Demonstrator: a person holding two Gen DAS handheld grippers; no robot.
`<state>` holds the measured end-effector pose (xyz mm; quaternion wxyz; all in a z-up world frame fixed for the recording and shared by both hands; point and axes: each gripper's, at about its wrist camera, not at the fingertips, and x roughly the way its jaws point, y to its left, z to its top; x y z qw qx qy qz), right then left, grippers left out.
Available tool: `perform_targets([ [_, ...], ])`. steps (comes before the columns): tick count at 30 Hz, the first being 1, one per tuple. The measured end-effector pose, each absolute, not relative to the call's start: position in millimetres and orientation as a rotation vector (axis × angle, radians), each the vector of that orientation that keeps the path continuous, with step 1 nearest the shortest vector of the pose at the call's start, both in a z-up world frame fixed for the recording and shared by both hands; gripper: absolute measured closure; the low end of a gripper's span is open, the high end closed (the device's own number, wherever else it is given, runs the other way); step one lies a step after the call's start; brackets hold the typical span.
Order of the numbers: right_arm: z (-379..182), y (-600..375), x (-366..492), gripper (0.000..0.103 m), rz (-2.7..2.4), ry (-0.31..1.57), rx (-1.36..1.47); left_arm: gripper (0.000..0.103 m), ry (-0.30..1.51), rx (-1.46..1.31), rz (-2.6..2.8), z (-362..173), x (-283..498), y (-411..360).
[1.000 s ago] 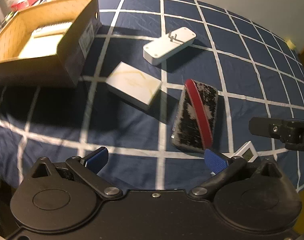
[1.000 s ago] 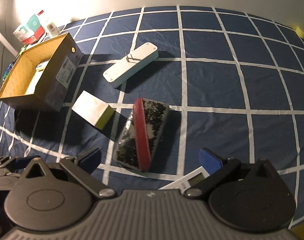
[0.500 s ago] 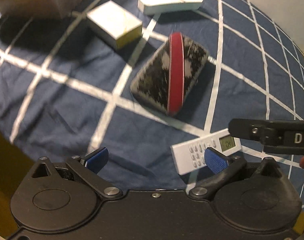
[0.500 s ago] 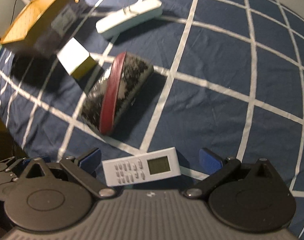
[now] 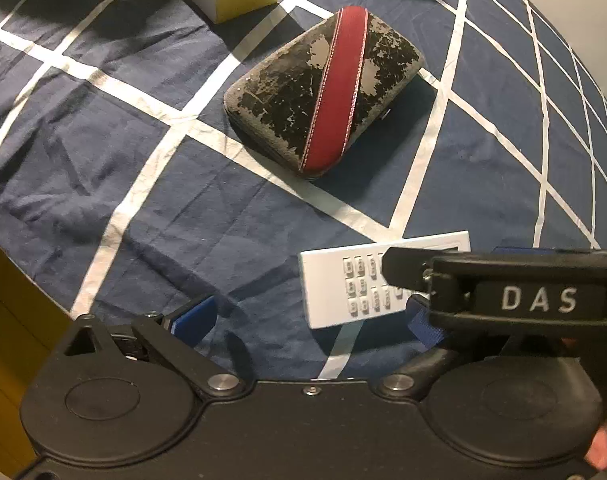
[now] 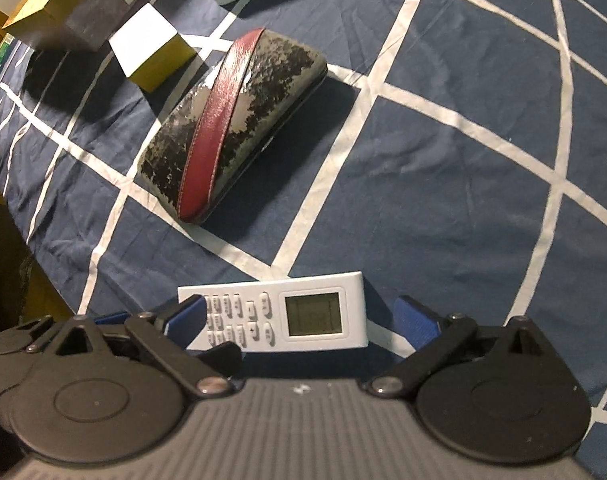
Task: Organize objects
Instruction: 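Close the right gripper on the white LCD-screen remote, then lift the LCD-screen remote with the right gripper and carry it over the box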
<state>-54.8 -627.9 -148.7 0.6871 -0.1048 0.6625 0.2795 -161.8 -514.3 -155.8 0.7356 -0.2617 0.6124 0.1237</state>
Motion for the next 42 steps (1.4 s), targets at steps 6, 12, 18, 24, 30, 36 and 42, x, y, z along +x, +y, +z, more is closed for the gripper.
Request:
perform_targets([
  [6,-160,-629,-46,0.016,0.652,1.507,-0.242,0.015,1.346,-0.611,0.274,-161,-156,-517],
  [12,-163,-628,-43,0.023,0.672,1.523,-0.262,0.023,1.350,-0.628,0.258,-163,-151,-523],
  [18,-165,-629,-40,0.025,0.688,1.530,-0.249,0.025,1.349,-0.629,0.269,-162,-148,-525],
  [24,-163,-624,-44,0.031,0.706,1.518,-0.270,0.036,1.348,-0.645,0.250,-161,-147,-527],
  [30,-163,-626,-45,0.032,0.693,1.521,-0.252,0.036,1.361,-0.625,0.246,-158,-145,-528],
  [36,-153,-623,-47,0.032,0.695,1.510,-0.224,0.036,1.358,-0.595,0.246,-148,-146,-521],
  [42,-135,-606,-50,0.032,0.697,1.485,-0.199,0.036,1.340,-0.566,0.245,-132,-147,-504],
])
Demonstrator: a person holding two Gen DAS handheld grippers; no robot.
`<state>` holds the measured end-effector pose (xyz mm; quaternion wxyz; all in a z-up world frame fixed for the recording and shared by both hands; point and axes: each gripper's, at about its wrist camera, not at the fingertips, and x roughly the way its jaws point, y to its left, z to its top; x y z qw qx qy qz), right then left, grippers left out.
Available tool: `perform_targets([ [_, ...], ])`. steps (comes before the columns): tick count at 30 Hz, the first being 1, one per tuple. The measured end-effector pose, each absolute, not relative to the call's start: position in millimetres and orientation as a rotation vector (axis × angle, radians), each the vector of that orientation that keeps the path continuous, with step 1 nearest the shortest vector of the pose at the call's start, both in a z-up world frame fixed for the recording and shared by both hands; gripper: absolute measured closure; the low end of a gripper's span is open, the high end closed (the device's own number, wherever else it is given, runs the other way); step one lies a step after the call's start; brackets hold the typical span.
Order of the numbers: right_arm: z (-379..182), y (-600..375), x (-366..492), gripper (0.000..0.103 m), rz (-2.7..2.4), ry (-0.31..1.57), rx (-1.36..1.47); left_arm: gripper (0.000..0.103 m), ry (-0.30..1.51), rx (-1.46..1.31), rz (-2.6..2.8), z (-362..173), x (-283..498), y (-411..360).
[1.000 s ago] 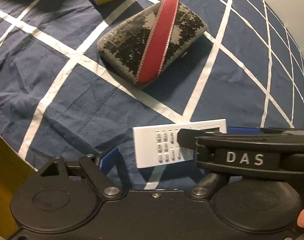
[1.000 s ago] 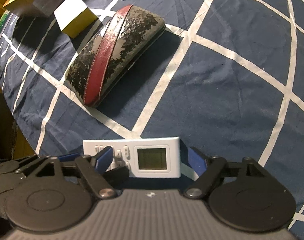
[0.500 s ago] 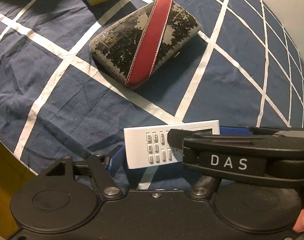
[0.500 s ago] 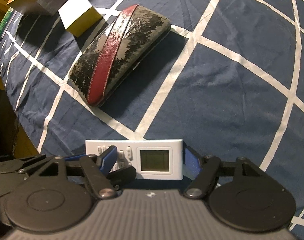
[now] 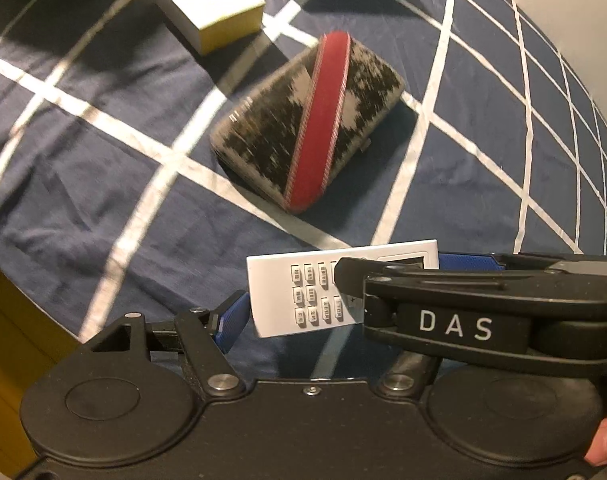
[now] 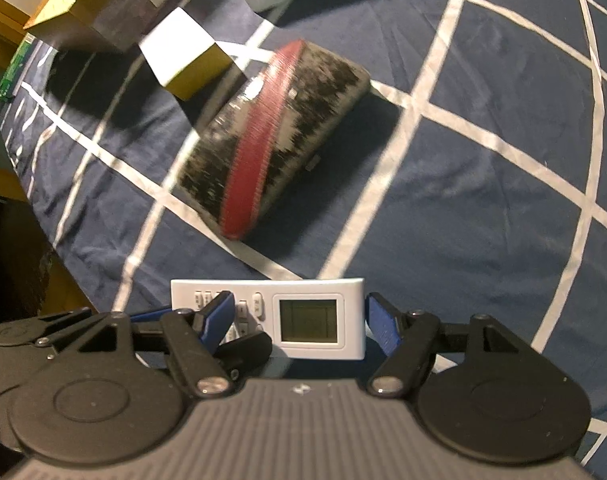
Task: Organize objects
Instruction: 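Lift the LCD-screen remote with the right gripper and carry it over the box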
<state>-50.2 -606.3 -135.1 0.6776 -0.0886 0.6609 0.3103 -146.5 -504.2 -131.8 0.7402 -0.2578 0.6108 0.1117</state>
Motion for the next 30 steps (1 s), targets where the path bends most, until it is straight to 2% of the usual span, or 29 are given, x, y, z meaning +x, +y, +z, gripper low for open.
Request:
perform_targets([
  [18,-72,-496,-60,0.032,0.677,1.376,-0.098,0.036,1.267,-0.441,0.205,-65,-141,-388],
  [30,-47,-427,-71,0.032,0.611,1.325,-0.012,0.036,1.246,-0.344,0.130,-40,-136,-314],
])
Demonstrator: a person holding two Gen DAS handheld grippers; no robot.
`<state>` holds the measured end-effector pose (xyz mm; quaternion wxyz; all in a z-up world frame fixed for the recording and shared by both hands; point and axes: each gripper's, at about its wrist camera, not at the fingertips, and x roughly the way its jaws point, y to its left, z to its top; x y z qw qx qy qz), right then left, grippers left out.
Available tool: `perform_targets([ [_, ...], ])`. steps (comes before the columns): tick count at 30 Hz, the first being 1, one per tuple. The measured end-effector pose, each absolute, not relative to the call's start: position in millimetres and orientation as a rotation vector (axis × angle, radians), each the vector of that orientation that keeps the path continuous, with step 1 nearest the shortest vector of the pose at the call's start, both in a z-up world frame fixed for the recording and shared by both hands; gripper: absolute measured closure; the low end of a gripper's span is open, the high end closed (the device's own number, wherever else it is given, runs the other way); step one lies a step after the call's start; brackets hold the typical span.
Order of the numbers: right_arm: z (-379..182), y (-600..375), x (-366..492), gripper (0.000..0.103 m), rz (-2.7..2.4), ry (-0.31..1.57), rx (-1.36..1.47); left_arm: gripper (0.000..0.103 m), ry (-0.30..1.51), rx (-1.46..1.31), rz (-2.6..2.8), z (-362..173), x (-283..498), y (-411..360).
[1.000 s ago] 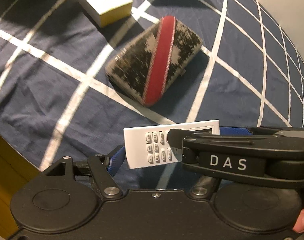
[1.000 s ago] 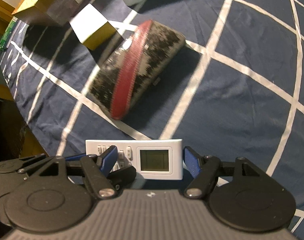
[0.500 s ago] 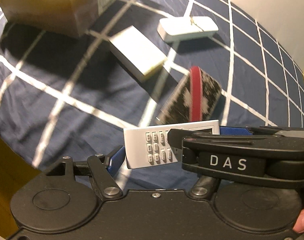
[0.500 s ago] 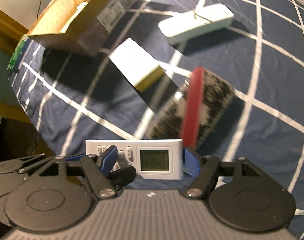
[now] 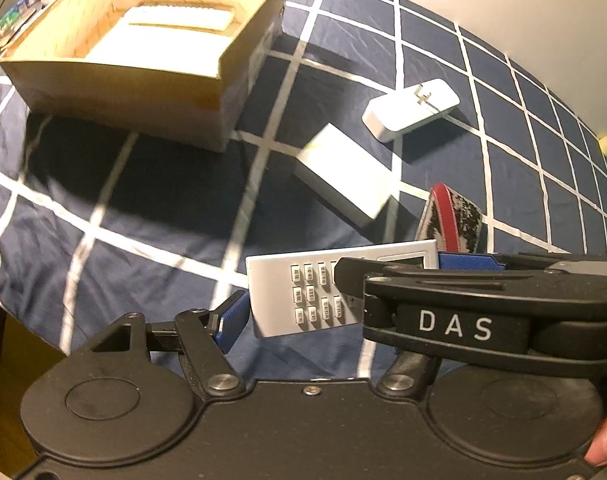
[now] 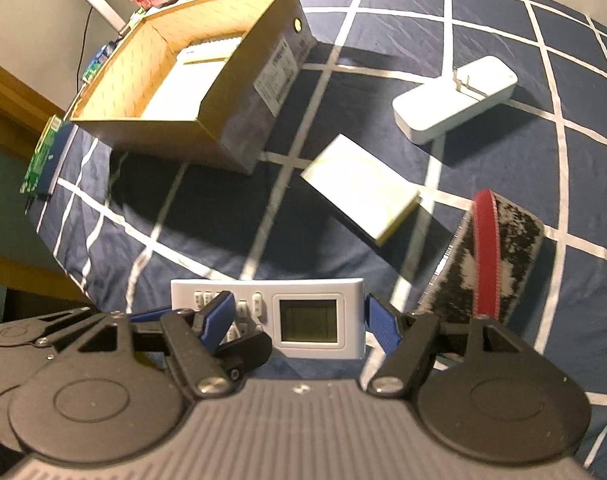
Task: Organize objects
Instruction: 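Lift the LCD-screen remote with the right gripper and carry it over the box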
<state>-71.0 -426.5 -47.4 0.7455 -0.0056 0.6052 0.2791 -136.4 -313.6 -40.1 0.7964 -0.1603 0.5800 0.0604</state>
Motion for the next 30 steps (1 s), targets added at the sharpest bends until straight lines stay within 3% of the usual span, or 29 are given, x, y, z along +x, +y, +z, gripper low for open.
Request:
perform_targets([
  [30,-13,-380,17,0.032,0.630,1.243,0.020,0.037,1.177,-0.292,0.138,-6,-47,-266],
])
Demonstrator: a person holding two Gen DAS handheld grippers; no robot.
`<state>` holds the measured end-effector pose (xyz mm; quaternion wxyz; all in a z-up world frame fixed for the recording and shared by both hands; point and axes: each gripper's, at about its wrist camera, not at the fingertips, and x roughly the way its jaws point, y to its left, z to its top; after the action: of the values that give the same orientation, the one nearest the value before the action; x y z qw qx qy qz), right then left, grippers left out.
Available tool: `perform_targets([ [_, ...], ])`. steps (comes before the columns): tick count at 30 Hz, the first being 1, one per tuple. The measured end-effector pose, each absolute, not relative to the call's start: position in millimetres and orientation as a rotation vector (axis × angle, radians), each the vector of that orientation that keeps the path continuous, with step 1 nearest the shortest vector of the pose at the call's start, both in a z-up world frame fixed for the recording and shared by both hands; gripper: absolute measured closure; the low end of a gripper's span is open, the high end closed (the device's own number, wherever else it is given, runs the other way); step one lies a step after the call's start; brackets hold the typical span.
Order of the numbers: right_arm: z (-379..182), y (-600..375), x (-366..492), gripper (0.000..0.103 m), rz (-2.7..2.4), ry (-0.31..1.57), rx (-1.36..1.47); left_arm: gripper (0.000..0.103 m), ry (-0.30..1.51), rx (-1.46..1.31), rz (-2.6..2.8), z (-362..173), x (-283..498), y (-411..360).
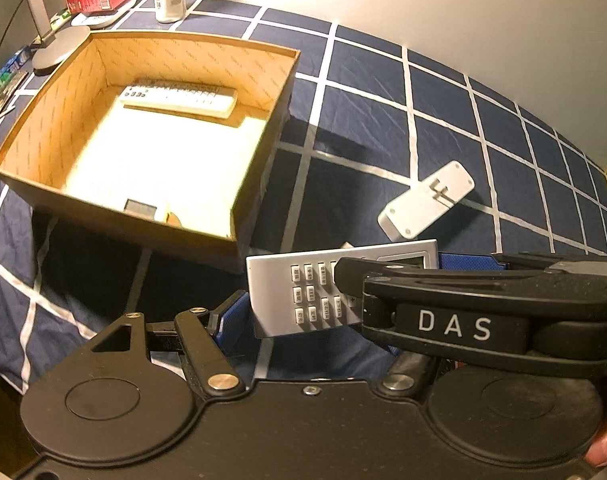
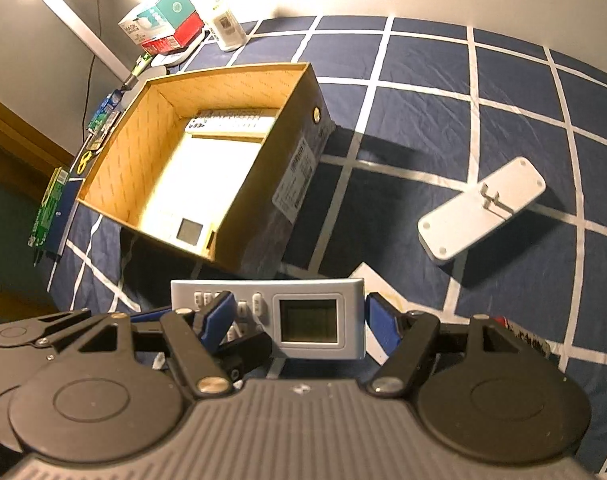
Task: Organize objects
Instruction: 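Lift the LCD-screen remote with the right gripper and carry it over the box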
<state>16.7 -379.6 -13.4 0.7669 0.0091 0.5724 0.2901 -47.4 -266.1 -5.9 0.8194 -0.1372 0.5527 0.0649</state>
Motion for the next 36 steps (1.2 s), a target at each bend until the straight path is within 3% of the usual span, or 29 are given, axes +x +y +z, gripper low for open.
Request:
perform_targets([
  [36,13,-211,16,0.032,0.339,1.143,0.206,0.037,1.147,-0.091,-0.164,17,-1,-89],
])
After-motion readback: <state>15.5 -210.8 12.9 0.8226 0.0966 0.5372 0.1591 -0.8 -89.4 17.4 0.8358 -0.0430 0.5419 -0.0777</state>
